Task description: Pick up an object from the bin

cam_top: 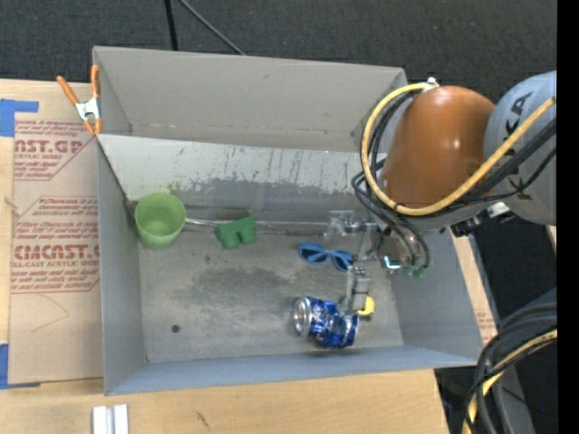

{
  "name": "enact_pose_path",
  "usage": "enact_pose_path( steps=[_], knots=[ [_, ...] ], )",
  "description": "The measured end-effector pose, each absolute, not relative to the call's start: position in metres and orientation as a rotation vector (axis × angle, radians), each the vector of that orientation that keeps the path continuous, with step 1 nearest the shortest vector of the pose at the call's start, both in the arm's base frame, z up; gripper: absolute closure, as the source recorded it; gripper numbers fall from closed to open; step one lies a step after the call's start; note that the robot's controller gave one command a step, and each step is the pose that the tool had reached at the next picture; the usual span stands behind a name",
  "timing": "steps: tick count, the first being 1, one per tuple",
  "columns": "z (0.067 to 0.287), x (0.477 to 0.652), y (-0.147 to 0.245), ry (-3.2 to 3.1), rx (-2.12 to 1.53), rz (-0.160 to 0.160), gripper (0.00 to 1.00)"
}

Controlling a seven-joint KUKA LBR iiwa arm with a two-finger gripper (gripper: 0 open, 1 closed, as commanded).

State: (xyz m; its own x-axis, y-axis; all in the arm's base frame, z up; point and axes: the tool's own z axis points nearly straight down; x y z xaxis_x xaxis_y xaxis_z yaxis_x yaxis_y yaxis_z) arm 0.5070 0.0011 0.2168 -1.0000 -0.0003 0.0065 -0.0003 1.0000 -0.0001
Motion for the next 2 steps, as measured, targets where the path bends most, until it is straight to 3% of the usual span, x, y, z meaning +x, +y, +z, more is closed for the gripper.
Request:
enact_pose_path(
  steps=[1, 2],
  knots=[
    [0.0895, 0.4861, -0.0086, -3.112, 0.41, -0.001, 0.0],
    [0.0919, 0.487, -0.0087, -3.115, 0.409, 0.0, 1.0]
  ],
)
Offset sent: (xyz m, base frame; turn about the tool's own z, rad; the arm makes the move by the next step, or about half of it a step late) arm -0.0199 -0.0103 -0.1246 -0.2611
